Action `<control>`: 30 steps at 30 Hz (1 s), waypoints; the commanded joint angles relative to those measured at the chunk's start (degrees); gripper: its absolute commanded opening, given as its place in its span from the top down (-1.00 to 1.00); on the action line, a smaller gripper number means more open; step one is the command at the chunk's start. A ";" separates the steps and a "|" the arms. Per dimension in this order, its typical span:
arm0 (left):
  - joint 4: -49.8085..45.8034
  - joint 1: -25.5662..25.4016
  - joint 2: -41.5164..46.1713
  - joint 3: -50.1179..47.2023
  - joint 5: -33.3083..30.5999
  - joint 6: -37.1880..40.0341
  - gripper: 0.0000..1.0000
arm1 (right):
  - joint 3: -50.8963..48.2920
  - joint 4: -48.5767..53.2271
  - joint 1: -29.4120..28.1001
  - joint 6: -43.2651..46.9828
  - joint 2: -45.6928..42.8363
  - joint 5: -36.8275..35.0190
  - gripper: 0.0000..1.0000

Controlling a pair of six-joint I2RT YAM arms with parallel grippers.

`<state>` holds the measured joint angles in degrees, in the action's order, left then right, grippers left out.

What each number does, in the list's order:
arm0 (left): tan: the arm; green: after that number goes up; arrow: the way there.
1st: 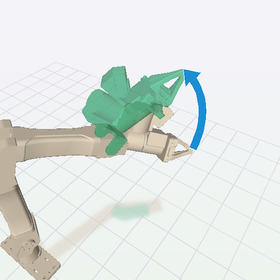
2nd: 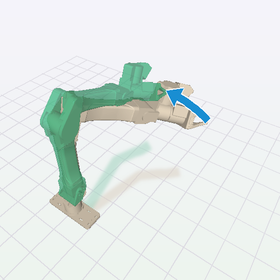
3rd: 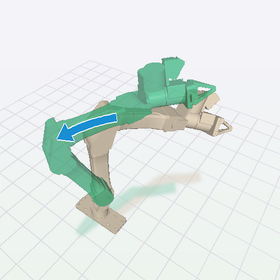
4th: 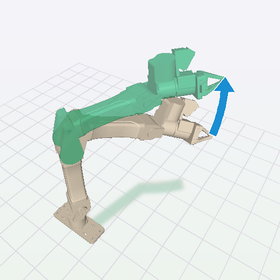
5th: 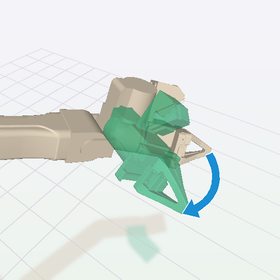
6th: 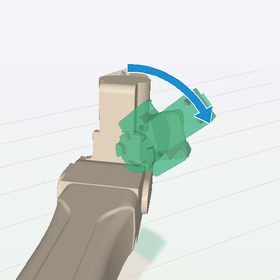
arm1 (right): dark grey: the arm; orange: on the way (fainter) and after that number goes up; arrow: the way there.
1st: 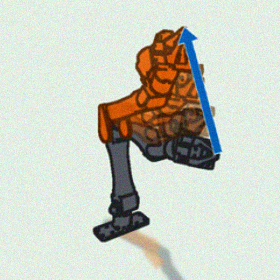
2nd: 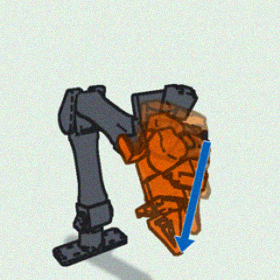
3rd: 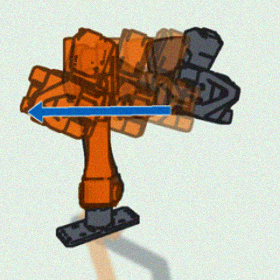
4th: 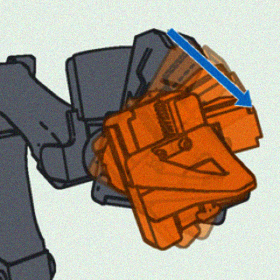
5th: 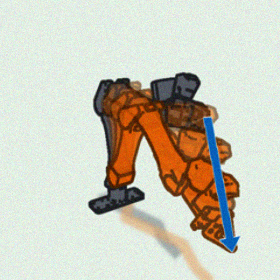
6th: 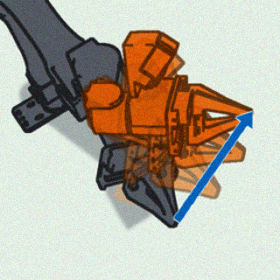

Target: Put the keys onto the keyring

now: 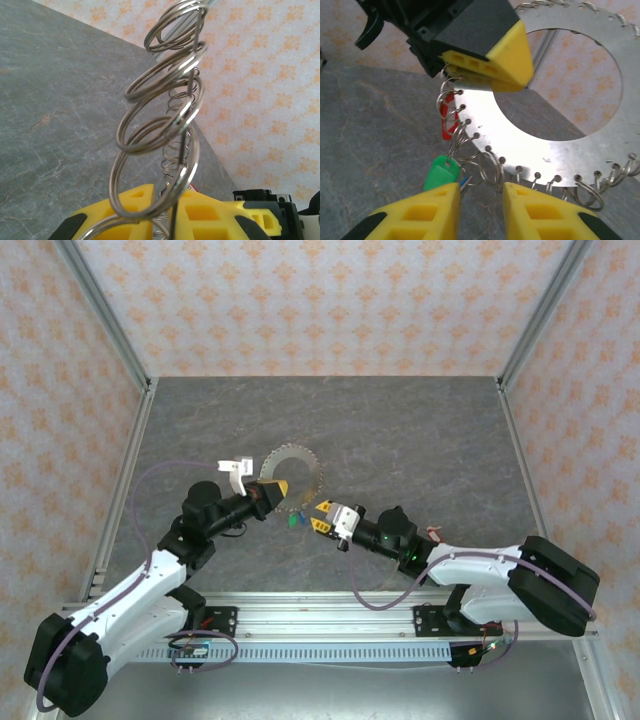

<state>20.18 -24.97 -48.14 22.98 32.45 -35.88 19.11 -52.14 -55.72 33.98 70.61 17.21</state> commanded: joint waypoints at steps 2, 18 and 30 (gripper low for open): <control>2.54 -0.14 2.87 3.05 4.56 2.96 1.00 | -2.63 -4.59 -0.11 1.39 -2.43 -3.84 0.42; -0.65 -0.38 5.35 6.15 11.09 10.04 1.00 | -3.46 2.93 -0.16 6.02 -13.87 2.45 0.52; -1.63 -0.71 5.60 6.07 12.10 11.12 1.00 | -0.84 -7.25 -0.16 3.87 -5.25 2.75 0.62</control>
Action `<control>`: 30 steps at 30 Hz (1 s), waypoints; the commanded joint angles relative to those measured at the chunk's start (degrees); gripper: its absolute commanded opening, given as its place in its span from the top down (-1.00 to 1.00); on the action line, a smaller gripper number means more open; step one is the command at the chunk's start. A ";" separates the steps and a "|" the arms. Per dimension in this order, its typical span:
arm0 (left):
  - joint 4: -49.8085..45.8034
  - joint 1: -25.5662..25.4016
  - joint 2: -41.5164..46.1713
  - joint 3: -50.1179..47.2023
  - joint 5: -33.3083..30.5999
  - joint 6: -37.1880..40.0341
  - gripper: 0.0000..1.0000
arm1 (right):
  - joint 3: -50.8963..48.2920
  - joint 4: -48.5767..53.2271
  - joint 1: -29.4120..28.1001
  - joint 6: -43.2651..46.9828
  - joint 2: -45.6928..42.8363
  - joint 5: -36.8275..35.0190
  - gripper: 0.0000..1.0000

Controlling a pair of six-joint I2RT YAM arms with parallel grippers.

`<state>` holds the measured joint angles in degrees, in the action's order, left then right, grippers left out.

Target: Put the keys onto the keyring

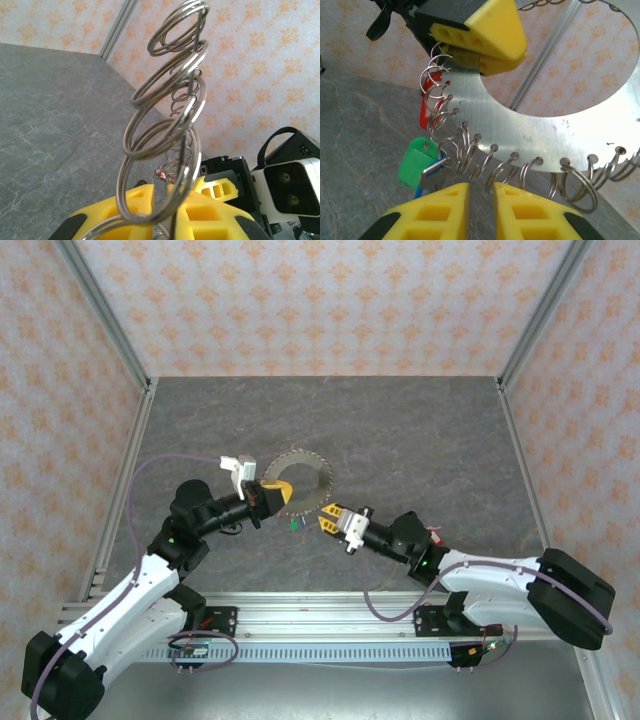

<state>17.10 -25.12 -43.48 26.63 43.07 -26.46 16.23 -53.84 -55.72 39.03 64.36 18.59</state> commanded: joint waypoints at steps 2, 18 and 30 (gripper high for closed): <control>1.47 -0.63 0.95 2.37 1.93 1.68 1.00 | 2.83 -5.48 -0.17 -1.39 1.96 1.33 0.65; -1.22 -0.66 2.01 2.46 0.62 3.17 1.00 | 0.98 -0.08 -0.13 0.96 1.54 -8.44 0.73; 0.30 -0.69 0.35 2.46 -1.66 2.05 1.00 | 3.31 8.28 -0.16 -0.22 -4.16 8.11 0.58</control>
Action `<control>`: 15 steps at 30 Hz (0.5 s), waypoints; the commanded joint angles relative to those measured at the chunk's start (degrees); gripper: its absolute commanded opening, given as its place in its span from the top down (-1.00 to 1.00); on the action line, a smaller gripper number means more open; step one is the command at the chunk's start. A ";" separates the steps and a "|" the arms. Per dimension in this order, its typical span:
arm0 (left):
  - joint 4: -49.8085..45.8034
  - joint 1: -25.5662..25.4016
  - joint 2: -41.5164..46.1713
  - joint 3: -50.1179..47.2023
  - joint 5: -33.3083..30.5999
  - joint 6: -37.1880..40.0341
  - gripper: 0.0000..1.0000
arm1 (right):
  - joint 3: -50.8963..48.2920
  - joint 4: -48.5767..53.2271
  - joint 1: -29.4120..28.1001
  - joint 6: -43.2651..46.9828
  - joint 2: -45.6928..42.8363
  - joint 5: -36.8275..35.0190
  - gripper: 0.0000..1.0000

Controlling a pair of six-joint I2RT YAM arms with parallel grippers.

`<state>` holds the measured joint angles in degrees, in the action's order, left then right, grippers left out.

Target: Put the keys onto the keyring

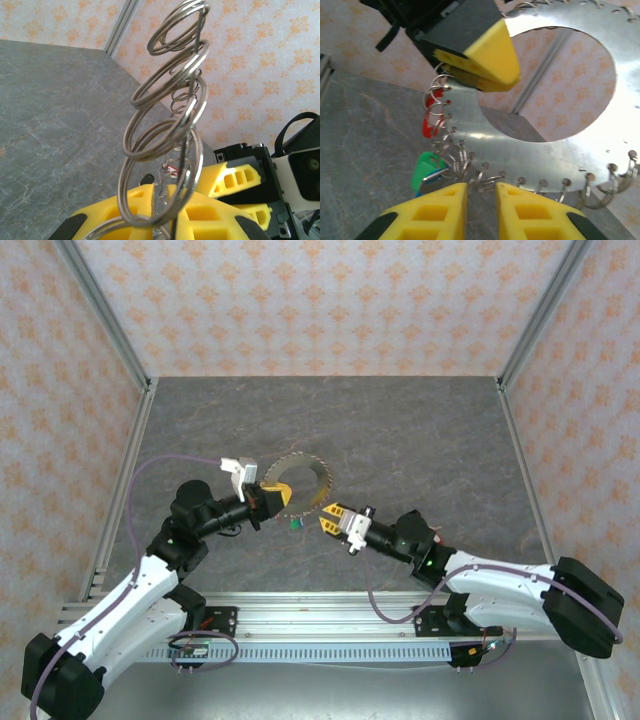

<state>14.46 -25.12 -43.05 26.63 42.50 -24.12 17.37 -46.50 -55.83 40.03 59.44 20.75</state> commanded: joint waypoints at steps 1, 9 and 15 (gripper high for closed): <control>2.94 -0.64 -0.27 2.54 -1.38 -0.46 1.00 | 2.45 0.11 -0.06 -1.55 1.62 6.03 0.58; 2.25 -0.68 -0.70 2.59 -2.98 -1.28 1.00 | 5.19 -3.83 -0.06 -2.26 7.79 4.64 0.58; 2.17 -0.69 -0.90 2.55 -3.65 -1.63 1.00 | 5.13 -8.71 -0.02 -3.53 12.14 -0.10 0.58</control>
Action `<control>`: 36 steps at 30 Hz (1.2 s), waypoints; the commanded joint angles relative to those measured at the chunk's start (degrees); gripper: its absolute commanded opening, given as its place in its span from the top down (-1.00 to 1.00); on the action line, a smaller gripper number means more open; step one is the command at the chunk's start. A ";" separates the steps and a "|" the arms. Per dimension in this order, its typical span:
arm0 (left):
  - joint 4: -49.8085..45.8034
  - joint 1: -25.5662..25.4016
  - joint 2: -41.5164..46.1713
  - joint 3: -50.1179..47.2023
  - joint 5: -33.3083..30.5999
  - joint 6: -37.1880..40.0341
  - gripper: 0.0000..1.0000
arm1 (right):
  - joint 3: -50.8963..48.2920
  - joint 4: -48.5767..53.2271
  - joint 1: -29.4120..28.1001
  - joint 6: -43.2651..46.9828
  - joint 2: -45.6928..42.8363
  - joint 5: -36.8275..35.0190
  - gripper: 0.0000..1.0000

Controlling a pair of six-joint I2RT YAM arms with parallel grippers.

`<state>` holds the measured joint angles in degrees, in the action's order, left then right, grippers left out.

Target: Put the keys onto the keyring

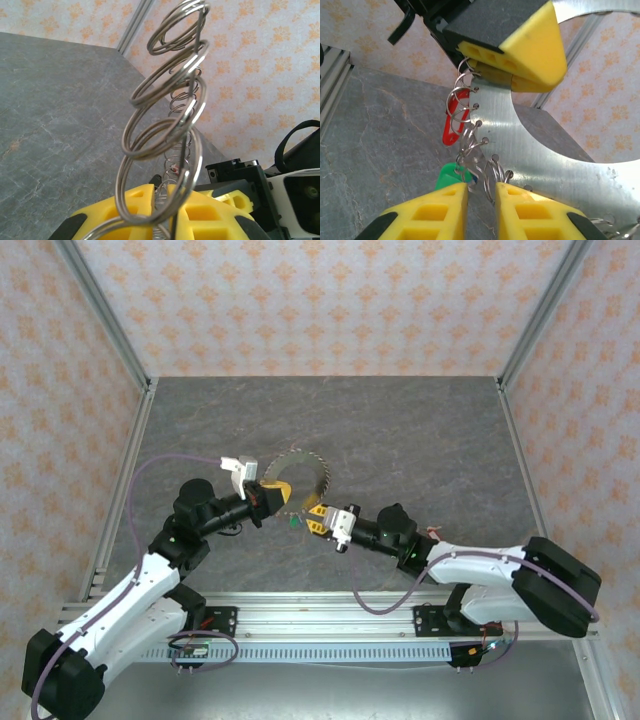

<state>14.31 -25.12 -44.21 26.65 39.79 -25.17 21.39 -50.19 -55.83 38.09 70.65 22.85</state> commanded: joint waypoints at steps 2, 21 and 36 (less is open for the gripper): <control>1.94 -0.72 0.26 2.53 -1.42 -0.51 1.00 | 1.12 -3.50 -0.06 -1.36 1.15 -3.40 0.57; 1.25 -0.66 -1.27 1.93 -4.08 -0.78 1.00 | -3.43 4.52 -0.02 -0.06 -6.67 -6.06 0.77; -0.20 -0.69 -1.41 1.56 -4.99 -0.29 1.00 | -3.55 4.04 0.00 -0.39 -8.94 -10.47 0.52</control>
<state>12.93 -25.12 -45.91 26.65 35.46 -25.61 18.37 -45.36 -55.83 37.58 64.01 14.74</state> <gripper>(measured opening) 0.122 0.240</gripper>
